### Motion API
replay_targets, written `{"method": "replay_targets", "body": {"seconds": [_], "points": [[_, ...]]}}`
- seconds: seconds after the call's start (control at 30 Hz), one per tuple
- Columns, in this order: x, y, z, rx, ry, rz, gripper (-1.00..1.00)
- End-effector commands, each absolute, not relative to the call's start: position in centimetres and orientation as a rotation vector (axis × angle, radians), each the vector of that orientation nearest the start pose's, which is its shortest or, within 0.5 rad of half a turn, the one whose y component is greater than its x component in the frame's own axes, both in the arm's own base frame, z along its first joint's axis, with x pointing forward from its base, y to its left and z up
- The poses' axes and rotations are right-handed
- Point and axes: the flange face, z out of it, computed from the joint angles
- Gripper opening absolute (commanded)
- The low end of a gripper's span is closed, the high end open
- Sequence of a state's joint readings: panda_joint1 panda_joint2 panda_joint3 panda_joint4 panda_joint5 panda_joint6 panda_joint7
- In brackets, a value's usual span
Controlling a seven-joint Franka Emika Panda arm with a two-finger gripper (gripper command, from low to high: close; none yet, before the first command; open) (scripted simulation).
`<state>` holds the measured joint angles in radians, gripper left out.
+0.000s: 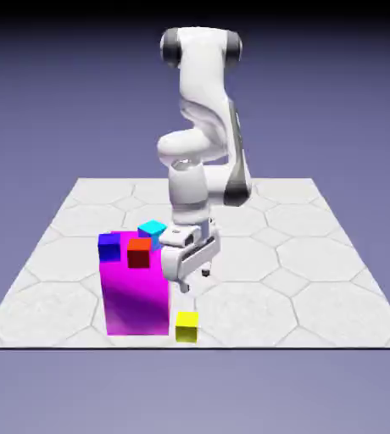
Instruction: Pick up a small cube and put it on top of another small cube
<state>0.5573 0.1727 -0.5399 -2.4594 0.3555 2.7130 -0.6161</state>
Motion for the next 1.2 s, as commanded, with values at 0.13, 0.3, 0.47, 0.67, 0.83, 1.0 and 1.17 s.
{"method": "replay_targets", "body": {"seconds": [0.13, 0.3, 0.47, 0.67, 0.83, 1.0, 1.17], "points": [[50.0, -1.2, 22.0, -3.033, -0.794, -0.087, 0.0], [50.8, -1.5, 19.9, -2.982, -1.071, 0.02, 0.0], [50.9, -1.6, 14.7, -2.983, -1.076, 0.018, 0.0], [51.0, -1.5, 15.8, -2.984, -1.077, 0.017, -1.0], [51.2, -0.2, 21.5, -2.945, -1.155, 0.016, -1.0], [52.9, -0.9, 29.7, -2.811, -1.401, -0.013, -1.0], [52.8, -4.7, 38.3, -2.721, -1.599, -0.018, -1.0]]}}
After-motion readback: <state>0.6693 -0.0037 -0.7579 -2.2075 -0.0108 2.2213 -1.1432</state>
